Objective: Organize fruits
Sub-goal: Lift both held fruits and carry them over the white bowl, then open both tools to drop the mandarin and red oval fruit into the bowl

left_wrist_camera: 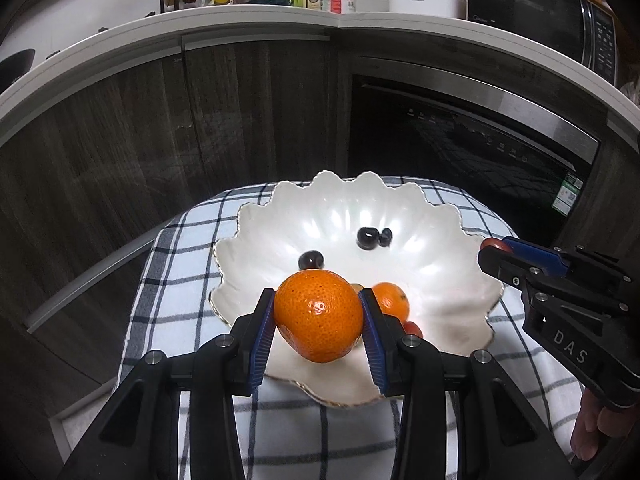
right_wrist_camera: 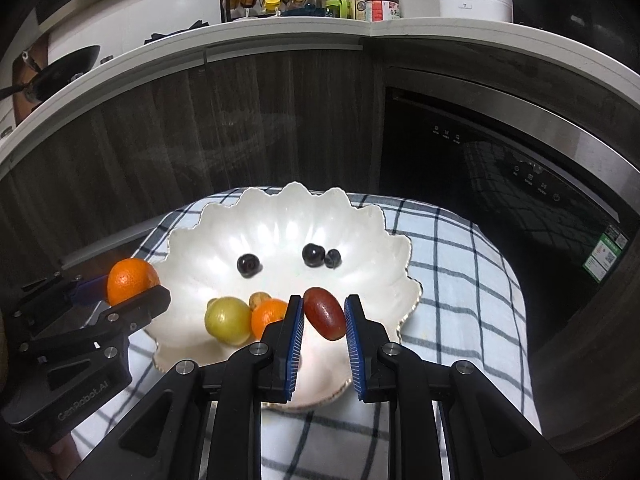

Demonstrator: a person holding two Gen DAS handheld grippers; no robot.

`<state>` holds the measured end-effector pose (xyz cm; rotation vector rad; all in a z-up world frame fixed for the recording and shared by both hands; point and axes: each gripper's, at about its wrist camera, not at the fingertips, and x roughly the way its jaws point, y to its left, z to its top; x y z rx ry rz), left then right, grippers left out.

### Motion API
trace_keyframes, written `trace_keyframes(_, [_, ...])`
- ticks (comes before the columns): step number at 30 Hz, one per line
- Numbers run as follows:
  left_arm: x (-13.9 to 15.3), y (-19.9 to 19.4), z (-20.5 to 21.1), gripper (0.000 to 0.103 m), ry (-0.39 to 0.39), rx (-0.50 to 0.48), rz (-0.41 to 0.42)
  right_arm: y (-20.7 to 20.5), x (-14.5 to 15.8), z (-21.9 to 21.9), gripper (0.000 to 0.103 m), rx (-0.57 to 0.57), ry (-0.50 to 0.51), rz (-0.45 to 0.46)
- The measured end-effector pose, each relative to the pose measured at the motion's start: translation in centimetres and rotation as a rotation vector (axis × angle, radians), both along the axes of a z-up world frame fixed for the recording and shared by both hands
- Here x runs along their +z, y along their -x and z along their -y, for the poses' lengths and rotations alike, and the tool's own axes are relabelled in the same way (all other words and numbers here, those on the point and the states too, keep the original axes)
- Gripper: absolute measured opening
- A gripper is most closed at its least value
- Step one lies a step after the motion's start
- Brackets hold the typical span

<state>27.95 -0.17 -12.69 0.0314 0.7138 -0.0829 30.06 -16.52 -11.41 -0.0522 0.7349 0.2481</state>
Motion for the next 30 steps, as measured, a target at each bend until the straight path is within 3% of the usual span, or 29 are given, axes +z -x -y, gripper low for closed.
trace_keyframes(26, [-2.6, -5.8, -1.6, 0.042, 0.005, 0.022, -0.045, -5.6, -3.4, -0.5, 0.023, -0.069, 0.047, -0.065])
trace_keyframes(28, [-2.7, -5.8, -1.6, 0.048, 0.000, 0.026, -0.043, -5.8, -3.5, -0.7, 0.023, -0.073, 0.056, -0.066])
trace_keyframes(30, [-2.6, -5.7, -1.7, 0.064, -0.010, 0.037, -0.025, -6.0, -3.6, -0.7, 0.024, -0.076, 0.061, -0.075])
